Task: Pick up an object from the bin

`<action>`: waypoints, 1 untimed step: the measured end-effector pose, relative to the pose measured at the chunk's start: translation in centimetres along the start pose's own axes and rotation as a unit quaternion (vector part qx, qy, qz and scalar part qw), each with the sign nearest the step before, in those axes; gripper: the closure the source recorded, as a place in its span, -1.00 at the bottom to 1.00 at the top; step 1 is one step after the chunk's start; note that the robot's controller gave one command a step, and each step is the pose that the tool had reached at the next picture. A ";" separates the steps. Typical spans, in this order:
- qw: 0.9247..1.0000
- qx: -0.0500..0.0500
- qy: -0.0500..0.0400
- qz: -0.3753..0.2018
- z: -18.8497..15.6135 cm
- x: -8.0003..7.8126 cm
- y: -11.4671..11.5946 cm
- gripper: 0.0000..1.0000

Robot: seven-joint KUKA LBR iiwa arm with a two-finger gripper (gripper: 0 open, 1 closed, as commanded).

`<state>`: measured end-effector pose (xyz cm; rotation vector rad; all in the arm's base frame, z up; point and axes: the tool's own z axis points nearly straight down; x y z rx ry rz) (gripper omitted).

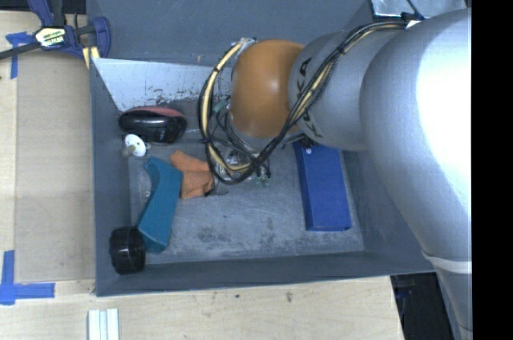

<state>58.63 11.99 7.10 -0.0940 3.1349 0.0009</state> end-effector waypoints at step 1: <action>1.000 0.000 0.000 -0.003 -14.9 0.0 1.9 1.00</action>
Offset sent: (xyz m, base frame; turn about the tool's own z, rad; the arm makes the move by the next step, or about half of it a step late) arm 0.0000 0.0000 0.0000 0.0000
